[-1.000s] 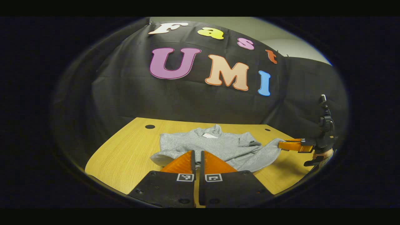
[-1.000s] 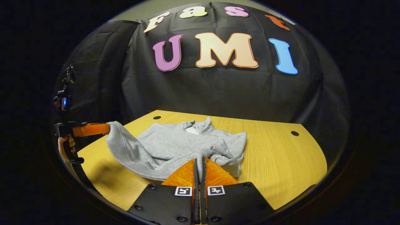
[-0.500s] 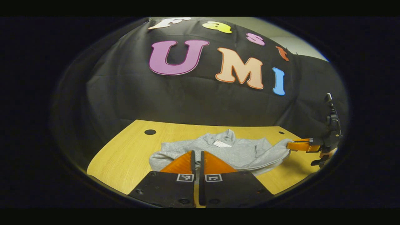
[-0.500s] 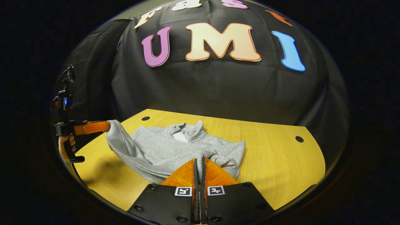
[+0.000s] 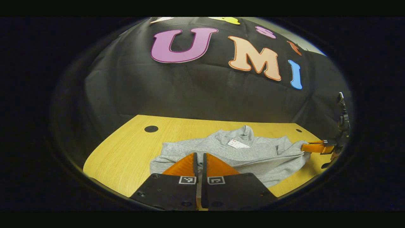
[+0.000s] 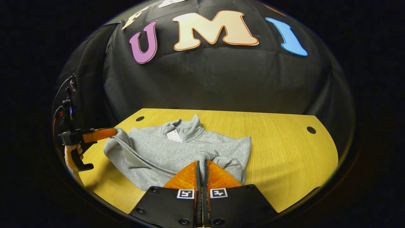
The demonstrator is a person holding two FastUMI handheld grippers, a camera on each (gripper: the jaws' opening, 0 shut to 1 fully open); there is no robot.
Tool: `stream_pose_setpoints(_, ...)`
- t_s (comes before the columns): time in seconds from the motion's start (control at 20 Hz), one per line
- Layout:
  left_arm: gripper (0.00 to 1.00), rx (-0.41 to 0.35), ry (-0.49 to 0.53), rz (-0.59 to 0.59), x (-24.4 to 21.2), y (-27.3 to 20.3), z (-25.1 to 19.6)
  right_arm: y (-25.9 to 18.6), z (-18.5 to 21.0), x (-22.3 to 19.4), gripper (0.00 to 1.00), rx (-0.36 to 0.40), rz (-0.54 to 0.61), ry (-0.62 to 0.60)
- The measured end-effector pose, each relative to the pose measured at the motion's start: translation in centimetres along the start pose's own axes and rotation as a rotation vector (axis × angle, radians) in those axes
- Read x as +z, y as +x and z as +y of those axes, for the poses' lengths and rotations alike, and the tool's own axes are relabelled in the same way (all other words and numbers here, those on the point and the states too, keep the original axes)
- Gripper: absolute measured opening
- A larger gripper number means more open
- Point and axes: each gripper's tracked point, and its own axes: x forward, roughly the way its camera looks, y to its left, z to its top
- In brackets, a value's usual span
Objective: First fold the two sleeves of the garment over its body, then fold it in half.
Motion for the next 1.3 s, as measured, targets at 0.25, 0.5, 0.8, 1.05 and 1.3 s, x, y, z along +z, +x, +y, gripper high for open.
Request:
stream_pose_setpoints(0.25, 0.00, 0.010, 0.005, 0.025, -1.0, 1.0, 0.2, 0.4, 0.2, 0.4, 0.03, 0.014, 0.000, 0.025)
stream_pose_setpoints(0.5, 0.17, 0.080, 0.035, -0.001, -0.6, 1.0, 2.2, 0.2, 0.0, 2.0, 0.16, 0.018, -0.052, 0.028)
stream_pose_setpoints(0.8, 0.96, 0.169, 0.056, -0.080, 2.0, -1.2, 4.4, -0.6, -0.5, 2.6, 1.00, -0.019, -0.086, -0.047)
stream_pose_setpoints(1.05, 0.95, 0.180, 0.039, -0.157, 4.6, -5.2, 4.5, -4.5, 0.7, 5.6, 0.98, -0.015, -0.197, -0.071)
stream_pose_setpoints(1.3, 0.94, 0.175, 0.056, -0.247, 6.4, -10.9, 3.4, -9.9, 2.6, 7.6, 0.98, -0.019, -0.349, -0.080)
